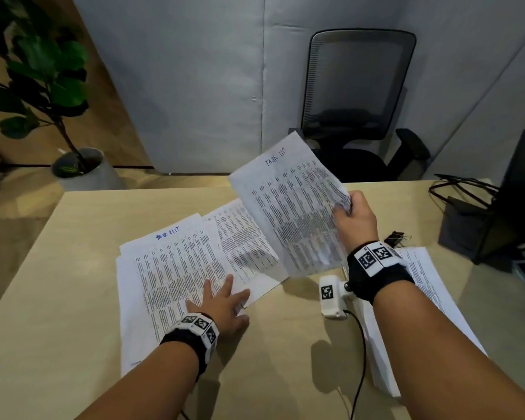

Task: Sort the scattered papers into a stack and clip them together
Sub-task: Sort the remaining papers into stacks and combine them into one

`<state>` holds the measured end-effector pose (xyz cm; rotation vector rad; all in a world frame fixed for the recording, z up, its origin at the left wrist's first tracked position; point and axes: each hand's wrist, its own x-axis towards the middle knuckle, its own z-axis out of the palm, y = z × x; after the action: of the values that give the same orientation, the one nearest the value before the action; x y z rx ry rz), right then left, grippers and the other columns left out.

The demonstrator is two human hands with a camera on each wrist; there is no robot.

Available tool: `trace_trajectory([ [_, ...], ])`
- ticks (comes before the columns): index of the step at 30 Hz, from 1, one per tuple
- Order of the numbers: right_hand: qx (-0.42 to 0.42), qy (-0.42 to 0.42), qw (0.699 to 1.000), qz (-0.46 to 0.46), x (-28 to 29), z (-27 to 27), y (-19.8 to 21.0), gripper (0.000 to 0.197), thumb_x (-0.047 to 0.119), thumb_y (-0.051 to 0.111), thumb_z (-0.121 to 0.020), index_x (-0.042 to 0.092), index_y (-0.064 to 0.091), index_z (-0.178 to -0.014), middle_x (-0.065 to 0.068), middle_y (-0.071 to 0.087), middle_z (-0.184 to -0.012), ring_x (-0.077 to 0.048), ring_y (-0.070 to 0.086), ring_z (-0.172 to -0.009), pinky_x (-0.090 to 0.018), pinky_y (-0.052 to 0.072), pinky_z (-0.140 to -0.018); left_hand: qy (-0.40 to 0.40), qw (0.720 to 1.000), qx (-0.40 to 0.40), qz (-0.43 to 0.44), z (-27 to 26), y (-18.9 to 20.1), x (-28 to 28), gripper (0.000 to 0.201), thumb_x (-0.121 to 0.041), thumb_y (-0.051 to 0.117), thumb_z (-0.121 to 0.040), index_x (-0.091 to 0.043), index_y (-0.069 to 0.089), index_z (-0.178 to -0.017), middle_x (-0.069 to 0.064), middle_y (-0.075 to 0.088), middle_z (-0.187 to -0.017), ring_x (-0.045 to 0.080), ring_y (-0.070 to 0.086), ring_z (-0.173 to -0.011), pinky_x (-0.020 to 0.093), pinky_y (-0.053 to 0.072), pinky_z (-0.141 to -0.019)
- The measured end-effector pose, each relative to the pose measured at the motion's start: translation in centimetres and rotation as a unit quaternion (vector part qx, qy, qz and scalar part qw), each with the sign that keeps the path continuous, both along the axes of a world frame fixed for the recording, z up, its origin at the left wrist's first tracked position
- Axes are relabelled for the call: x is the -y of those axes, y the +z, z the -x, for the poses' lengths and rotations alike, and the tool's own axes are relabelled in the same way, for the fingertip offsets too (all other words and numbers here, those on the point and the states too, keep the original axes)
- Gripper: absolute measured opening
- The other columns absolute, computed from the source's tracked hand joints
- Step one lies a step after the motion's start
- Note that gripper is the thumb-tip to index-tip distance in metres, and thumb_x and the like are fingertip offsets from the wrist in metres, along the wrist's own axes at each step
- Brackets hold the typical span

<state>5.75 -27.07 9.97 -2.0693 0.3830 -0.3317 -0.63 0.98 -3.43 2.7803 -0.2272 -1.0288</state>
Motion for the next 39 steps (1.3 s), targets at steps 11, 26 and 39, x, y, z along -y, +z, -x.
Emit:
trace_trajectory([
  [11, -0.134, 0.031, 0.986, -0.097, -1.9, 0.3, -3.8, 0.017, 0.013, 0.052, -0.091, 0.011, 0.057, -0.107, -0.009, 0.064, -0.098, -0.021, 0.060, -0.078, -0.029, 0.051, -0.065, 0.415, 0.814, 0.038, 0.404, 0.1, 4.0, 4.2, 0.062, -0.058, 0.027, -0.098, -0.021, 0.031, -0.148, 0.003, 0.044, -0.146, 0.025, 0.042, -0.134, 0.044, 0.030, -0.113],
  [26, -0.261, 0.073, 0.945, 0.181, -2.6, 1.0, -11.3, 0.023, 0.012, 0.060, -0.086, 0.009, 0.061, -0.109, -0.015, 0.053, -0.117, -0.031, 0.057, -0.100, -0.033, 0.049, -0.086, 0.443, 0.860, 0.186, 0.169, -1.4, 0.7, -6.7, 0.082, -0.010, 0.066, -0.087, -0.015, 0.016, -0.152, 0.020, 0.044, -0.144, 0.039, 0.047, -0.128, 0.046, 0.039, -0.106],
  [39, -0.410, 0.066, 0.862, 0.290, -2.9, 1.2, -12.8, 0.098, 0.030, 0.069, -0.076, 0.022, 0.002, -0.148, -0.018, 0.026, -0.141, -0.038, 0.032, -0.130, -0.049, 0.032, -0.105, 0.361, 0.928, 0.088, 0.024, -1.2, 0.5, -7.8, 0.109, -0.027, 0.080, -0.071, -0.020, 0.007, -0.152, 0.014, 0.026, -0.142, 0.038, 0.041, -0.126, 0.042, 0.040, -0.104],
])
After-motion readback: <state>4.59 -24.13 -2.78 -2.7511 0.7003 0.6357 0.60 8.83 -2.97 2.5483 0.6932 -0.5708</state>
